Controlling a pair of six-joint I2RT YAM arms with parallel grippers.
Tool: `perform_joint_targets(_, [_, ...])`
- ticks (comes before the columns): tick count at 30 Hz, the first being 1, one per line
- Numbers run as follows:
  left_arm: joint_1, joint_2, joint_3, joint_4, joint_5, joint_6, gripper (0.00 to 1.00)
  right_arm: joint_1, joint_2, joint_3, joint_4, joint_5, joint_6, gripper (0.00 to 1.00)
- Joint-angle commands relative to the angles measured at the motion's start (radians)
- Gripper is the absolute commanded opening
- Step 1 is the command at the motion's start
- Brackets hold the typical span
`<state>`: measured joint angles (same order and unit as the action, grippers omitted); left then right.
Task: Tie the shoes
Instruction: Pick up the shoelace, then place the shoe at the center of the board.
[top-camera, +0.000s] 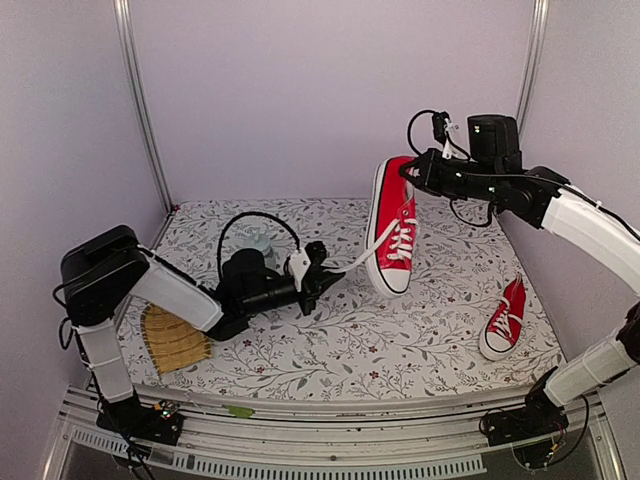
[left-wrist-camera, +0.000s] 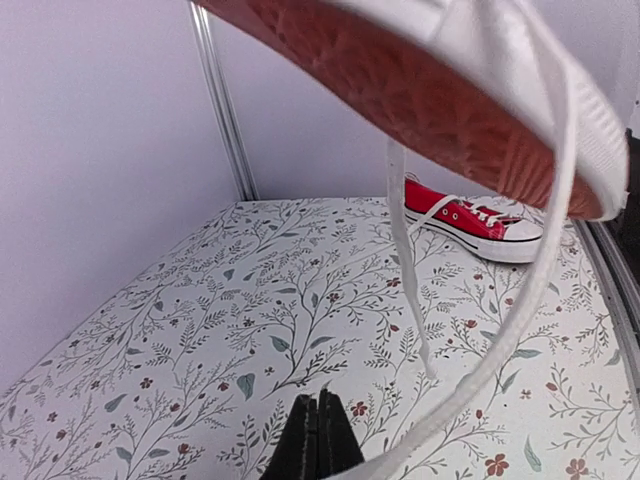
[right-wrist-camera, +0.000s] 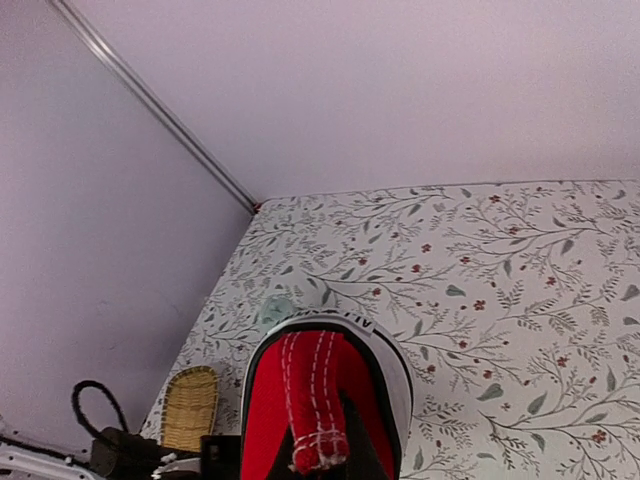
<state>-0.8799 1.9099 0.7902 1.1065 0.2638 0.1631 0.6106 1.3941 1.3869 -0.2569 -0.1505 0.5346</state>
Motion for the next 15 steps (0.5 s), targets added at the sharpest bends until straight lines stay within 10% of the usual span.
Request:
perform_joint_targets(1, [-0.01,-0.169,-0.05,-0.139,-0.097,-0.009,0.0,0.001,-0.021,0.08,-0.21,0.402,-0.014,0.01])
perform_joint_targets(15, [0.063,-0.315,-0.057,-0.509,-0.32,0.011,0.0,0.086,0.496,0.112,-0.084,0.403,0.129,0.01])
